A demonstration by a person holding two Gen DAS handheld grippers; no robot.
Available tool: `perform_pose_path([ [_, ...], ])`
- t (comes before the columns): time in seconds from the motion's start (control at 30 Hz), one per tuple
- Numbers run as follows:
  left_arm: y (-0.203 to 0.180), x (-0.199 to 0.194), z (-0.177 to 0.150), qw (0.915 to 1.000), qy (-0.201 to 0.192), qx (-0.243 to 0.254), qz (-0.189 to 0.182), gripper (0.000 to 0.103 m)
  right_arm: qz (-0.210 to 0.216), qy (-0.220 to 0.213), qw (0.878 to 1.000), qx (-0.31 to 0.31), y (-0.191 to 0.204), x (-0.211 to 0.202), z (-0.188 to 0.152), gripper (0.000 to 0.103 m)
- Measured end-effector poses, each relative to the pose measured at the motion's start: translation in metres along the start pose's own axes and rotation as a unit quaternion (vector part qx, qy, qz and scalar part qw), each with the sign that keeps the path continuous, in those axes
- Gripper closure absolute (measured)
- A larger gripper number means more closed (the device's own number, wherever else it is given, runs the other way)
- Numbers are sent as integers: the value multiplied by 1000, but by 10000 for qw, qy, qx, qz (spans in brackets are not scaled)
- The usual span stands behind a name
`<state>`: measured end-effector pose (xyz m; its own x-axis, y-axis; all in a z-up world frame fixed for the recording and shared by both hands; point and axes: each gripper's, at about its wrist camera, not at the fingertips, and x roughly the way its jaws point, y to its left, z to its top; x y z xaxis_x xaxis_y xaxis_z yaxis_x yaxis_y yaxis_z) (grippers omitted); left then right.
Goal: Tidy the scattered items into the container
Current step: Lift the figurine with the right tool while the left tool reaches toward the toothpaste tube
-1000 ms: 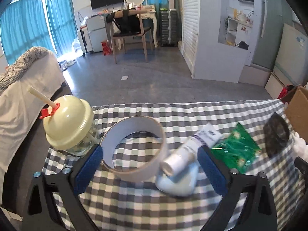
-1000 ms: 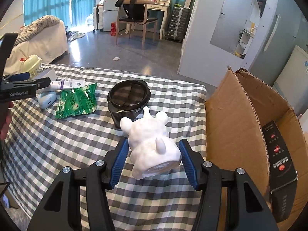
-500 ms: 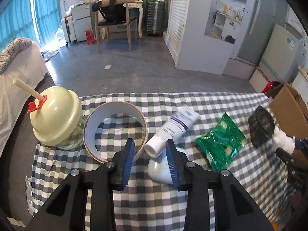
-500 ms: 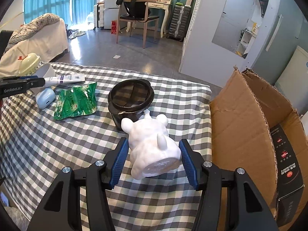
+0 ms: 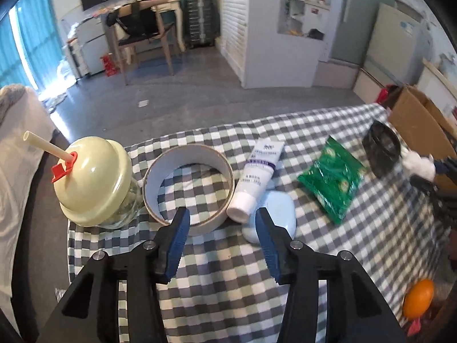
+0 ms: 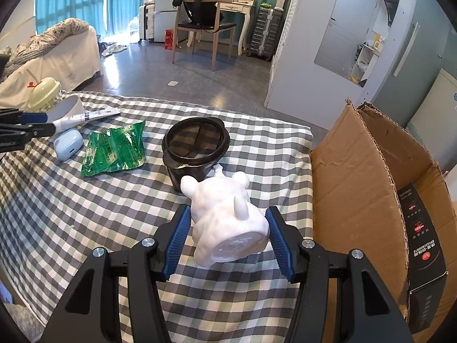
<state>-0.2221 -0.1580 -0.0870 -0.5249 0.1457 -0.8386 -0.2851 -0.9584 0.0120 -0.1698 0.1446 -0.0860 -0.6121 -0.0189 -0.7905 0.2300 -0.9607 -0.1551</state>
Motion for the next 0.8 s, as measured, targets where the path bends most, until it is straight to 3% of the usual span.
perform_pose_path([
  [0.13,10,2,-1,9993,-74,102,-341,54,30,43,10000,-14,4,3,2,49],
  [0.2,13,1,0,9978,-124,161,-627,75,46,72,10000,-27,7,4,3,49],
  [0.27,13,2,2,9977,-125,294,-590,102,34,75,10000,-41,9,4,4,49],
  [0.43,11,5,7,9955,57,763,-554,102,-2,94,10000,-31,10,4,6,50],
  [0.53,1,5,8,9915,116,1226,-427,98,-14,112,9999,-30,12,5,7,50],
  [0.57,-2,5,9,9903,128,1328,-399,92,-20,114,9999,-34,13,5,6,50],
  [0.63,-5,8,10,9879,220,1510,-286,68,-18,131,9999,-39,13,6,6,50],
  [0.67,-7,11,10,9868,267,1587,-188,42,-17,141,9999,-34,13,6,6,50],
  [0.7,-7,14,10,9857,278,1658,-88,30,-13,153,9999,-28,14,7,6,50],
  [0.77,-4,17,11,9858,273,1649,-148,30,-8,167,9999,-25,14,7,7,50],
  [0.8,-2,19,12,9869,298,1569,-250,38,-5,173,9998,-23,15,7,7,50],
])
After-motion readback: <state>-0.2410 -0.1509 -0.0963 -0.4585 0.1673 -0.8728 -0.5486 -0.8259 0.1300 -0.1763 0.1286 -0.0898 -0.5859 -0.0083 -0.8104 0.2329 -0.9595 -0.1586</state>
